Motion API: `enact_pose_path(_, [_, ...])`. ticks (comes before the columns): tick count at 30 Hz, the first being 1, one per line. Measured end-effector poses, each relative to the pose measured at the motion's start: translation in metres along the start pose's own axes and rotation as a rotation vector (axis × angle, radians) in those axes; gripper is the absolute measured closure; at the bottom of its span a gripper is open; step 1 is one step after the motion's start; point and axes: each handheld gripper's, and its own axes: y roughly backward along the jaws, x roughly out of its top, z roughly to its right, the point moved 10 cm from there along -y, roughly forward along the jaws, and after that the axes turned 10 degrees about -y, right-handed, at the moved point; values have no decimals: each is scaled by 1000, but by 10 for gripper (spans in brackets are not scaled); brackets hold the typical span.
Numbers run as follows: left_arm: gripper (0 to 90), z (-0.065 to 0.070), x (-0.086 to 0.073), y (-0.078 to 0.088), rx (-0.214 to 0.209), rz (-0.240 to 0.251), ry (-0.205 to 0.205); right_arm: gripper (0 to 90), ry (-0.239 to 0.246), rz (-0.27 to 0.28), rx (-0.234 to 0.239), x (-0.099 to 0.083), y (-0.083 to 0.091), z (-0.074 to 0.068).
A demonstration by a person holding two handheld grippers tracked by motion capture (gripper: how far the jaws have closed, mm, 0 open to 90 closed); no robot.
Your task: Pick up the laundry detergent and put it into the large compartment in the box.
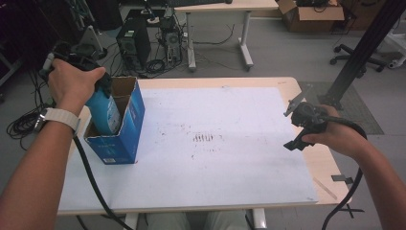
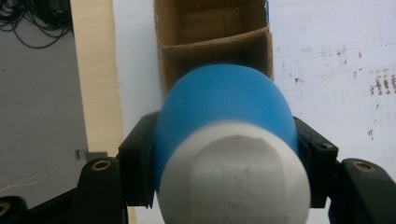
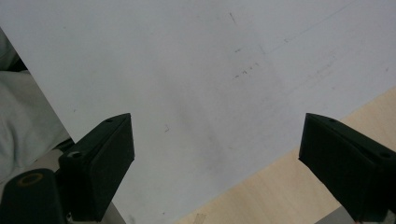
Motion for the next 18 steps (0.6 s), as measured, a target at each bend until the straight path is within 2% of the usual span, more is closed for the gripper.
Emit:
enact_pose_path(8, [375,0,-3,-22,19,7,-4,103,-8,-3,6,-1,-4,0])
enact_pose_path(18, [375,3,-4,-40,13,22,-14,103,-5,-8,13,-2,-7,-1])
